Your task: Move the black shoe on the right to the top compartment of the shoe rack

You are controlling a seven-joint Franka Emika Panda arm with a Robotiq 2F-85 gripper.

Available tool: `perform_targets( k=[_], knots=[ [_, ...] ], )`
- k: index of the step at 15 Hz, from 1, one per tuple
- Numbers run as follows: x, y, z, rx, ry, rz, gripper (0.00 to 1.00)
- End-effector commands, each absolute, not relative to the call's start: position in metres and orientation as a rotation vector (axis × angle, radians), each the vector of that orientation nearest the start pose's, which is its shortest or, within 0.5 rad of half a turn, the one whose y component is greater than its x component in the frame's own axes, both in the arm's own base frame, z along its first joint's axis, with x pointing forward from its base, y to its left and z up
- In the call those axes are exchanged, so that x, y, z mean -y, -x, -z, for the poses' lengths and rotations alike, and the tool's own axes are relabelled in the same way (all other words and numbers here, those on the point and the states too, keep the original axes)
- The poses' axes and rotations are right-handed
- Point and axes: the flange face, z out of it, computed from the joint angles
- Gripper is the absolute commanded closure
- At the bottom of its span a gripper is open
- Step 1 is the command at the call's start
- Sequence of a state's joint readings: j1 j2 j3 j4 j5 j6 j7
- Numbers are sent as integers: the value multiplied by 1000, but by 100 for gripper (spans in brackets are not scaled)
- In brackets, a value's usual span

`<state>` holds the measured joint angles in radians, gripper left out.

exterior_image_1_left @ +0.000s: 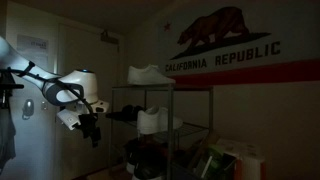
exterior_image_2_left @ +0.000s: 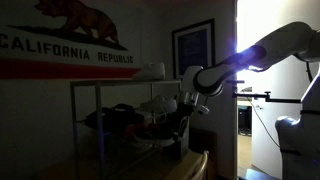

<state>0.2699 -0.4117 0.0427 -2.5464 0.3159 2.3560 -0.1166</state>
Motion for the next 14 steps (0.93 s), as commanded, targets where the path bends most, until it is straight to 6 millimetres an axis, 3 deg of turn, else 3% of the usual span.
perform_targets(
  k=[1, 5, 8, 14],
  knots=[
    [-136, -406, -436, 328, 2860, 285, 0],
    [-136, -406, -436, 328, 2860, 285, 0],
    [-121, -415, -435, 273, 2898, 308, 0],
    [-54, -441, -444, 77, 3029, 478, 0]
  ],
)
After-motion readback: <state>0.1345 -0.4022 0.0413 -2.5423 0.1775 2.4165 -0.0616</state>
